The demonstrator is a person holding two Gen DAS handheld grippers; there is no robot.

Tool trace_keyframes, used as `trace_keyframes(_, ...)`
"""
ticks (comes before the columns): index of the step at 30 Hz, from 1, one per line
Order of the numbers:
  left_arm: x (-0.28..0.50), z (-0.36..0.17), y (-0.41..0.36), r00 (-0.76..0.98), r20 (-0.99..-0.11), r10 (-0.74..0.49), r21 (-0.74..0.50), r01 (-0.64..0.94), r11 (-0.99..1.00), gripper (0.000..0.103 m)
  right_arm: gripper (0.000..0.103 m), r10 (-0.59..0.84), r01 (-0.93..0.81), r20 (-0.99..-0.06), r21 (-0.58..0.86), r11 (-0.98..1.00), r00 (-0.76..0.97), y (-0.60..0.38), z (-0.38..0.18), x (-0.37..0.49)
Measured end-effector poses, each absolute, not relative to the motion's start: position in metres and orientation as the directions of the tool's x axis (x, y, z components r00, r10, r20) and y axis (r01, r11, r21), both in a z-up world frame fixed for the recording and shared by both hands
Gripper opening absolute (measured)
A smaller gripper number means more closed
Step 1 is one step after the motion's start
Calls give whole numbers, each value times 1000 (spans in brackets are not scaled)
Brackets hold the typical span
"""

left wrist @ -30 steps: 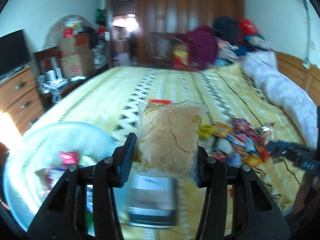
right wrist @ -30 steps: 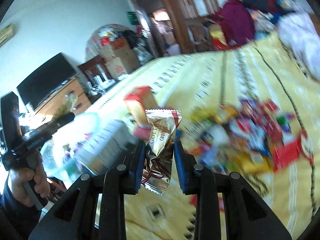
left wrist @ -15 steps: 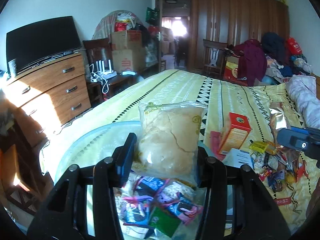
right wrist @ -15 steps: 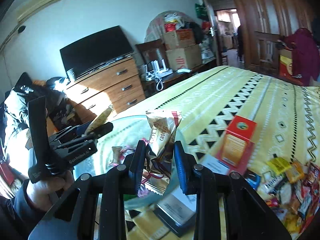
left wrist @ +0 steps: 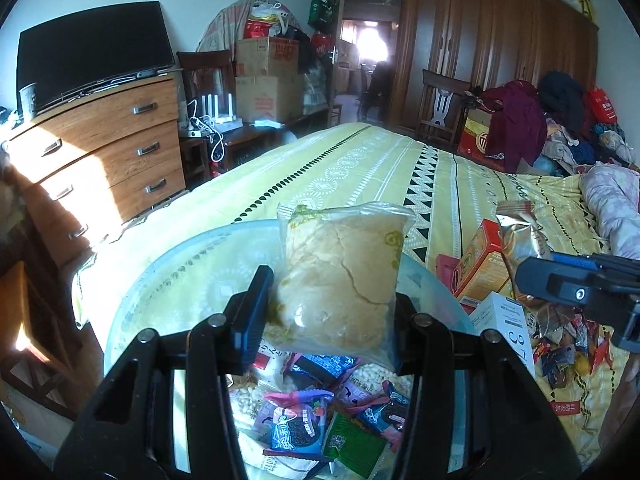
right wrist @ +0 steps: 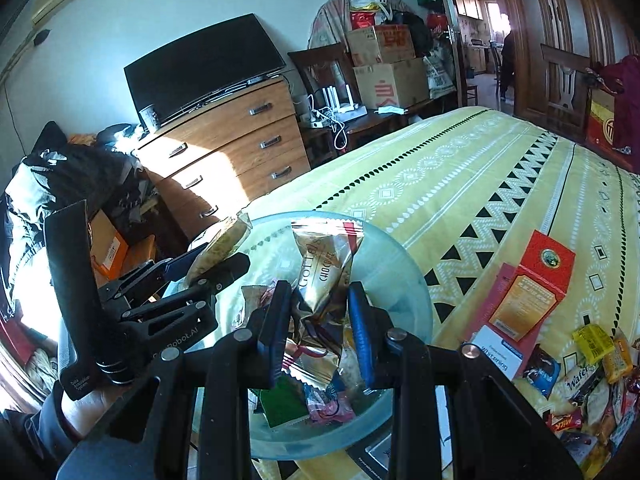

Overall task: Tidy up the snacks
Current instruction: 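Lower both snacks into the clear bowl and open both tools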

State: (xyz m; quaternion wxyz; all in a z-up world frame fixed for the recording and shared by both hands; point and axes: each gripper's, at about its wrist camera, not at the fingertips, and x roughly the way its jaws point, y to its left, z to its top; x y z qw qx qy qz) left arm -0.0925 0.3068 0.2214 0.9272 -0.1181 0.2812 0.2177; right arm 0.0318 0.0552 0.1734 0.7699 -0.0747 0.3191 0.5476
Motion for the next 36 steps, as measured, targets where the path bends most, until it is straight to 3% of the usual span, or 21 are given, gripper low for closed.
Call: trace_keyframes(36,-91,204,316,729,-619,293,-140,-469,872,49,32,775,-892,-613,251,376,154,73,156,27)
